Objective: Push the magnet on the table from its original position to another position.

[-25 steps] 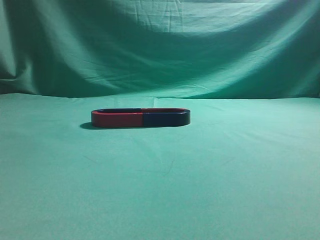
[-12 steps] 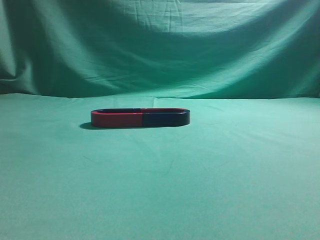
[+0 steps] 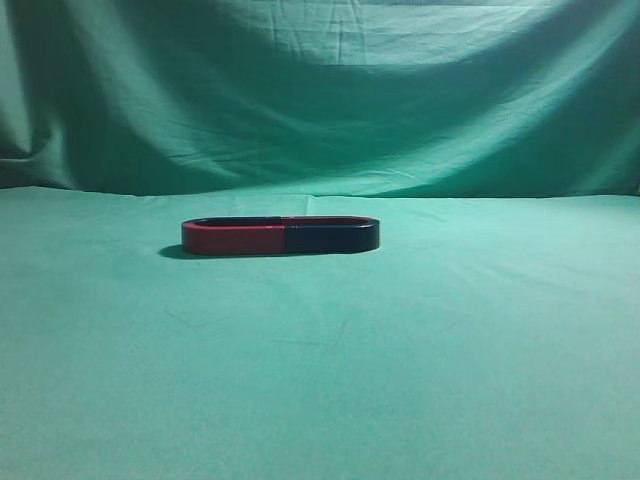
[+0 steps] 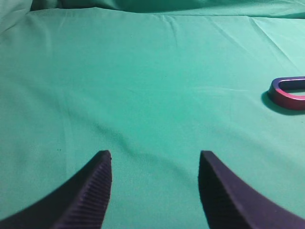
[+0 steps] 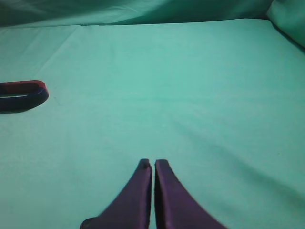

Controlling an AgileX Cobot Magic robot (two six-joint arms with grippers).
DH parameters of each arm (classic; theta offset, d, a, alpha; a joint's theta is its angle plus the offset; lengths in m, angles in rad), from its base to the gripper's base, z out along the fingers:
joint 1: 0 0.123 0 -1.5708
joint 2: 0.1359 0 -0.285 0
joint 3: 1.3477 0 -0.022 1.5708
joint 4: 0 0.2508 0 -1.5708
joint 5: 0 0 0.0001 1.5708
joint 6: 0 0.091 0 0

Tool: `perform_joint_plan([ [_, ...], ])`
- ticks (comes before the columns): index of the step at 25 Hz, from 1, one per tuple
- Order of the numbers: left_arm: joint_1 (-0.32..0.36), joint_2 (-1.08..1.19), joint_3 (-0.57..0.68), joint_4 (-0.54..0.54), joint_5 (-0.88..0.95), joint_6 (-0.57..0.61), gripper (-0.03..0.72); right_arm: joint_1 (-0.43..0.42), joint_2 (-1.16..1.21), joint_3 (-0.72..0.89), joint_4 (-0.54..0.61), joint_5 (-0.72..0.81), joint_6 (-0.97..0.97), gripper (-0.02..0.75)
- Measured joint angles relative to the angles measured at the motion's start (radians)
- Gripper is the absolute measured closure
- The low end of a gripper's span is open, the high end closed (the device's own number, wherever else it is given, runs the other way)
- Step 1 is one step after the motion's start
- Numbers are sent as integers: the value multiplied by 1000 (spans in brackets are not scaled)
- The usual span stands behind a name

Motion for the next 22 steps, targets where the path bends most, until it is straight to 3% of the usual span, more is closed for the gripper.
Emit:
perform_joint_plan([
  [22, 0, 0, 0, 0, 0, 0, 316, 0, -2, 0, -2, 0, -2, 738],
])
